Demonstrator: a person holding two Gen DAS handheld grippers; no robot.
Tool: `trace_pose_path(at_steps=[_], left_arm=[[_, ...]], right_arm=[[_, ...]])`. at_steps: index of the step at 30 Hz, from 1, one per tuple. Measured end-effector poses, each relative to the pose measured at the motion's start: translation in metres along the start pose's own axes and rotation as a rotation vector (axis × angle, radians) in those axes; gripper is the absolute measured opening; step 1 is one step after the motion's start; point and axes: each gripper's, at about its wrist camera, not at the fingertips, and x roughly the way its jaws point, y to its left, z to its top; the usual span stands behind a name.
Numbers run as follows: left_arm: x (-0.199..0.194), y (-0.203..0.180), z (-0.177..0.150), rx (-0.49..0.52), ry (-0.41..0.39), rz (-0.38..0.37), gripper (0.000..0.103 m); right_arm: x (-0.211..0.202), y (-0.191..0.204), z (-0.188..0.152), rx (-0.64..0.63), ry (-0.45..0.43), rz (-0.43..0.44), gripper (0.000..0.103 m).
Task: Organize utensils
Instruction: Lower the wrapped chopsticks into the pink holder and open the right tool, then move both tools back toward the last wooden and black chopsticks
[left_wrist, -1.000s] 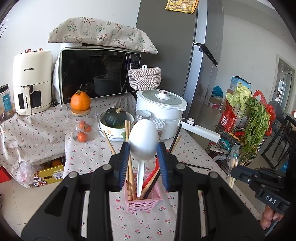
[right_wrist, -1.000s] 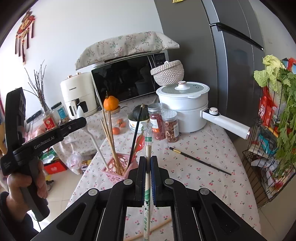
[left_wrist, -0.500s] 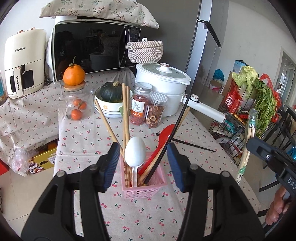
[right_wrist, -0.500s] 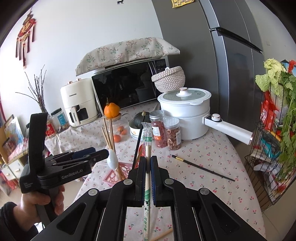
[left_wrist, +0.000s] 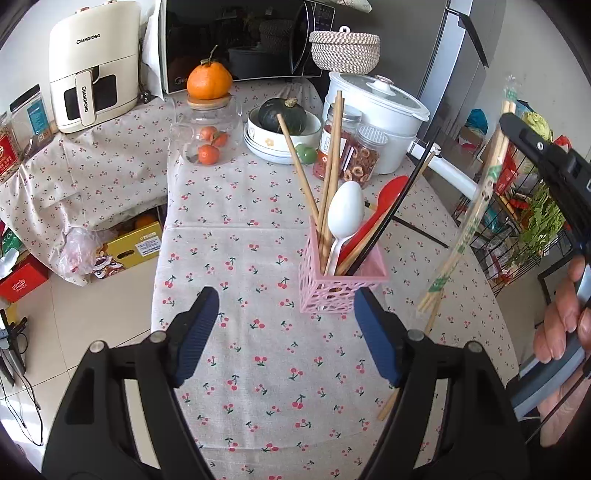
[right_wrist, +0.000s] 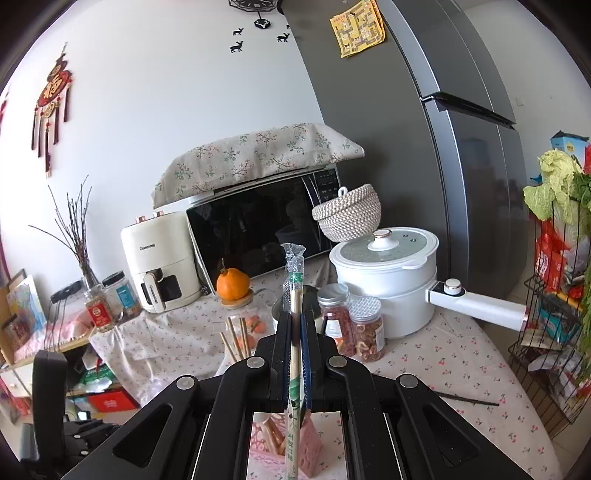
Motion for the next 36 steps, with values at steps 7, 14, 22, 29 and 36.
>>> trace_pose_path(at_steps=[7,14,22,29,36], left_arm=[[0.003,0.003,-0.002,0.018,0.030,0.007,0.076],[0.007,-0.007,-0.001,0.056,0.044,0.004,0.077],[0.007,-0.013,-0.004,0.094,0.045,0.035,0.079],[0.003,-0.027,-0.007,0.140,0.023,0.044,0.086],[0.002,-0.042,-0.013,0.171,0.023,0.039,0.093]], right_arm=[[0.034,0.017,0.000,-0.011,-0.038,-0.014,0.005],[0.054,0.035,-0.015,-0.089,-0.063,-0.048,0.005],[0.063,0.021,-0.027,-0.032,0.032,0.018,0.021],[0.034,0.001,-0.014,-0.012,0.055,-0.004,0.047],[0.010,-0.025,-0.018,-0.002,0.169,-0.024,0.072]])
